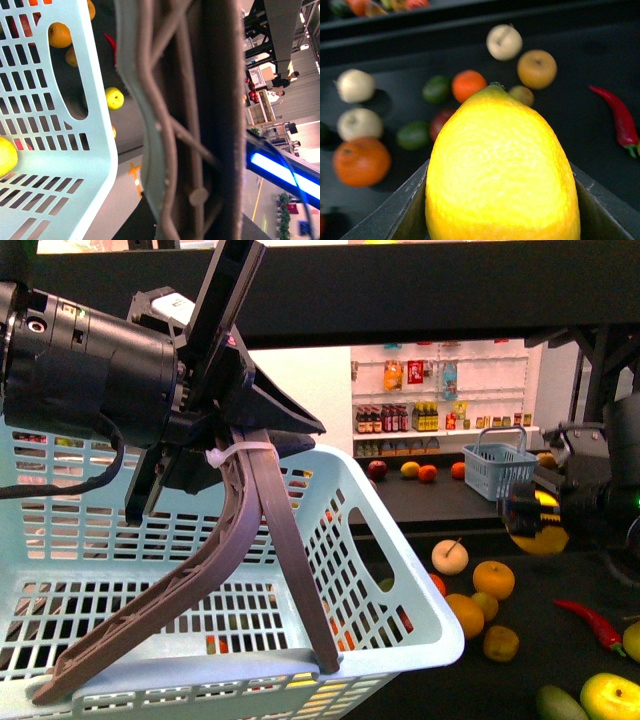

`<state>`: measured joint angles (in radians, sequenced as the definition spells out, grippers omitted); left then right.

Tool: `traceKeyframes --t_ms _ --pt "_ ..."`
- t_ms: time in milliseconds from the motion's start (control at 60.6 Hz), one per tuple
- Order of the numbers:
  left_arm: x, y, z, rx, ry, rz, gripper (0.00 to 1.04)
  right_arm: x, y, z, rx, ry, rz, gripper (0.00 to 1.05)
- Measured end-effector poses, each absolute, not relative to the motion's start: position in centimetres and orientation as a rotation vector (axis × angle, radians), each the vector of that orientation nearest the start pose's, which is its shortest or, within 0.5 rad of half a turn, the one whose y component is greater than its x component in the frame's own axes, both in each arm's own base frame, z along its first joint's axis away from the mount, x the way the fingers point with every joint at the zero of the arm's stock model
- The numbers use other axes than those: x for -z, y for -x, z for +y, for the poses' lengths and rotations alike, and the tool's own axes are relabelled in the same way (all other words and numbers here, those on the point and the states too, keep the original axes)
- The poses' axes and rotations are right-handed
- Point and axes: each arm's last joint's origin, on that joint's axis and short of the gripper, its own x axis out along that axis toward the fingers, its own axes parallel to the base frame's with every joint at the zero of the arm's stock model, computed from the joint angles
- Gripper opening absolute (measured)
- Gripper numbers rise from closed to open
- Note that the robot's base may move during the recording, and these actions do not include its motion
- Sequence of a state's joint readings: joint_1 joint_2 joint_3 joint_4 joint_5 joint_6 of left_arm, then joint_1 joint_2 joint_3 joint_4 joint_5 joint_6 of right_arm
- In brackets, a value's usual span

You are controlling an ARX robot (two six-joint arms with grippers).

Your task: Pick lemon from shelf

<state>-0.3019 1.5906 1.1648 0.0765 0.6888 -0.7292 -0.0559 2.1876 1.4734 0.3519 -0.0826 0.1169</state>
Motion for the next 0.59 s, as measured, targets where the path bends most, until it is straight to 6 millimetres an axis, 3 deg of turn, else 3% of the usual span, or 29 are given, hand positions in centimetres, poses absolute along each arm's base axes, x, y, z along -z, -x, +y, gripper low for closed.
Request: traceKeyframes --t_ms 149,281,396,594 --pt "-29.0 -33.6 -12.4 0.807 0.73 0.7 0.11 -23.6 -45.6 1.0 -0.169 -0.205 0.269 0.67" --pt "-29.0 -33.6 -12.4 0.808 0.73 0.7 0.11 -27.0 -43.2 5.1 -0.313 -0.233 0.238 0.67" --pt "-29.0 -33.6 -12.4 0.808 0.73 0.7 0.11 -27.8 -41.8 8.4 -0.408 -0.228 0.251 0.67" --pt "-29.0 -33.6 -12.4 0.808 0.73 0.7 0.11 -26.2 -40.5 12.5 -0.496 -0.189 0.314 0.67"
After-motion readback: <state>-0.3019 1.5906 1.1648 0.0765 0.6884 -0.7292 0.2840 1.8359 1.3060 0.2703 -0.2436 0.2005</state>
